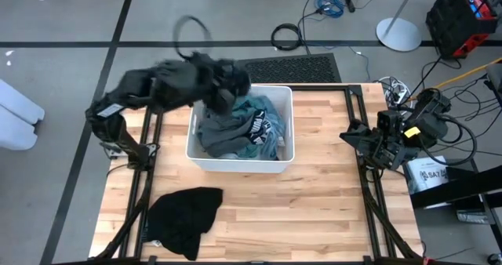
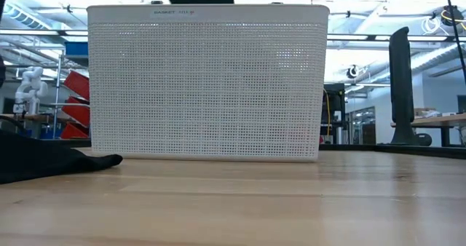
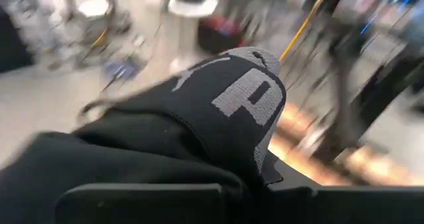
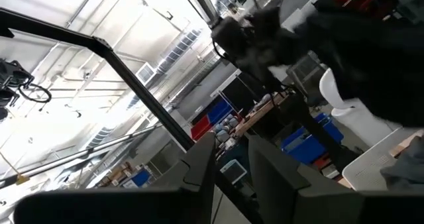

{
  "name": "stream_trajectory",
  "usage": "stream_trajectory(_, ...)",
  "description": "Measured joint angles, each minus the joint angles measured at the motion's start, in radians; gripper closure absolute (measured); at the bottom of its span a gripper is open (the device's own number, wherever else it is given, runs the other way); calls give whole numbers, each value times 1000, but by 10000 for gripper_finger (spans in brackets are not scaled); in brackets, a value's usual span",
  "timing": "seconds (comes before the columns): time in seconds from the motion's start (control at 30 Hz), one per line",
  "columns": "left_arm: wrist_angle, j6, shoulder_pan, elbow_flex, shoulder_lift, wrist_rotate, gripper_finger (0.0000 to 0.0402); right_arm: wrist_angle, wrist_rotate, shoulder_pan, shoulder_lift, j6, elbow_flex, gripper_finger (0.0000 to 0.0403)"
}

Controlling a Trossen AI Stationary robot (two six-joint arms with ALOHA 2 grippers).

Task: Sort clothes
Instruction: Put the black boxer into the white laundry bin

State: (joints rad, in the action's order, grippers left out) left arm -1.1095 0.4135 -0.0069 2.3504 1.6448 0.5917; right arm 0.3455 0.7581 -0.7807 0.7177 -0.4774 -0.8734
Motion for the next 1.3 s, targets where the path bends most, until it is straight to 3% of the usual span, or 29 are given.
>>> stream_trajectory(0.13, -146, 78, 31, -38, 52, 0, 389, 0, 0, 0, 0, 0, 0, 323)
stream_trajectory(0.37, -155, 69, 61, -167, 108, -93, 386, 0, 0, 0, 2, -18, 0, 323)
stream_trajectory(0.5, -134, 47, 101, -254, 127, -210, 389, -23, -2, 0, 5, -53, 0, 323)
stream_trajectory(0.97, 90, 71, 254, -657, 130, -487, 389, -45, -10, 0, 64, -177, 0, 323)
stream_trajectory(1.3, 416, 190, 243, -872, 130, -630, 389, -42, -79, -17, 106, -244, 0, 323)
